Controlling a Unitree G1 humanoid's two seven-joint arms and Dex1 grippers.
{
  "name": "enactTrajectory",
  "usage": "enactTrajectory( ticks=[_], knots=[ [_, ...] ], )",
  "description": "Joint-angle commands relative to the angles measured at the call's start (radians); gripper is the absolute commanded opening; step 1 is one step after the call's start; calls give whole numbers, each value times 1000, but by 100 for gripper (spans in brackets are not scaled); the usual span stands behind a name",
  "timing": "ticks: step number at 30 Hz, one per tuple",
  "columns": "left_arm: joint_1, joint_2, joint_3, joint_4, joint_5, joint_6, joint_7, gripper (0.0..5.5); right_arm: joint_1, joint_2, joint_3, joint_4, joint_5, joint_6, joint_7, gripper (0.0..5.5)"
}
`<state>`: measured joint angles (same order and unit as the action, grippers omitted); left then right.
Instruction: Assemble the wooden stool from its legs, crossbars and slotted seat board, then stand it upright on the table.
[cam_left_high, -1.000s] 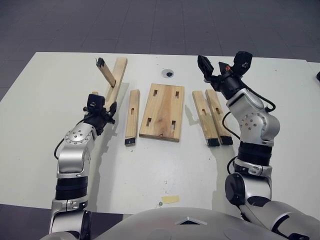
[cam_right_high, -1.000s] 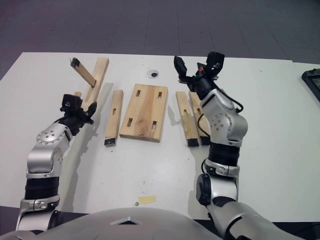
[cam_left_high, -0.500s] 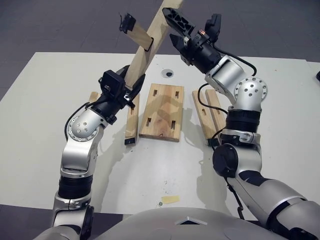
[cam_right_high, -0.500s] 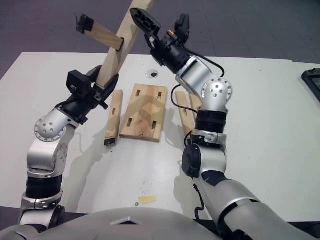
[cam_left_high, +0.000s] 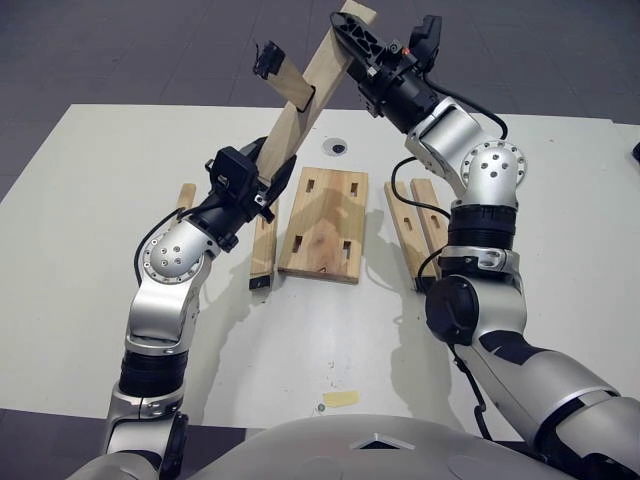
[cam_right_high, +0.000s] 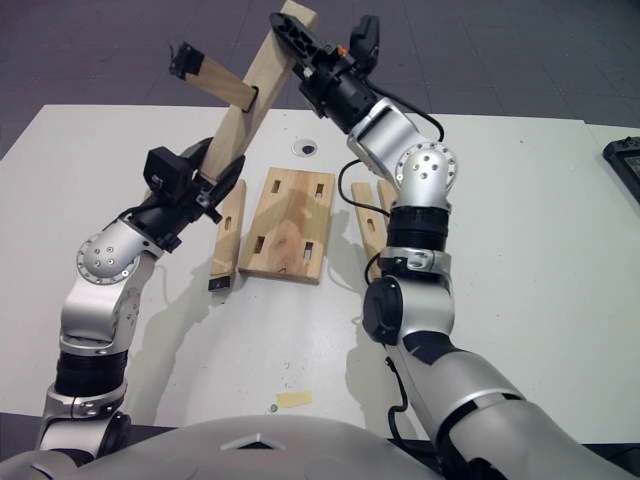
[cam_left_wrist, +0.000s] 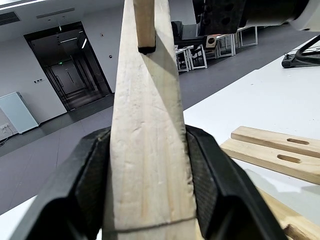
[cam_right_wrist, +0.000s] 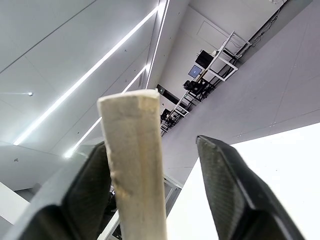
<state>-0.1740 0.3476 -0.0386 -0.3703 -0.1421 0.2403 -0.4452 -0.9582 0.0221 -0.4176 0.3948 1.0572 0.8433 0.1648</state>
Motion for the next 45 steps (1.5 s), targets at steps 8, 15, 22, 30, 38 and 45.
enactTrajectory(
  ticks=[8,15,22,30,38,45],
  knots=[
    [-35,10,-10,32,22,-35,-6,204,-20,-10,14,18,-4,59,-26,115],
    [-40,7,-19,51,39,-48,5,240,17,-8,16,-50,-2,75,-56,115],
    [-56,-1,-38,69,24,-27,-21,353,53,7,30,-138,-36,5,-68,101],
    [128,125,-8,66,20,13,-124,504,106,-72,53,-343,-262,-226,-144,101],
    [-37,-117,323,91,-154,63,286,540,418,-156,34,-750,-168,26,-289,101],
    [-218,-225,427,152,-233,12,487,540,540,-48,-60,-815,151,71,-572,101]
  ],
)
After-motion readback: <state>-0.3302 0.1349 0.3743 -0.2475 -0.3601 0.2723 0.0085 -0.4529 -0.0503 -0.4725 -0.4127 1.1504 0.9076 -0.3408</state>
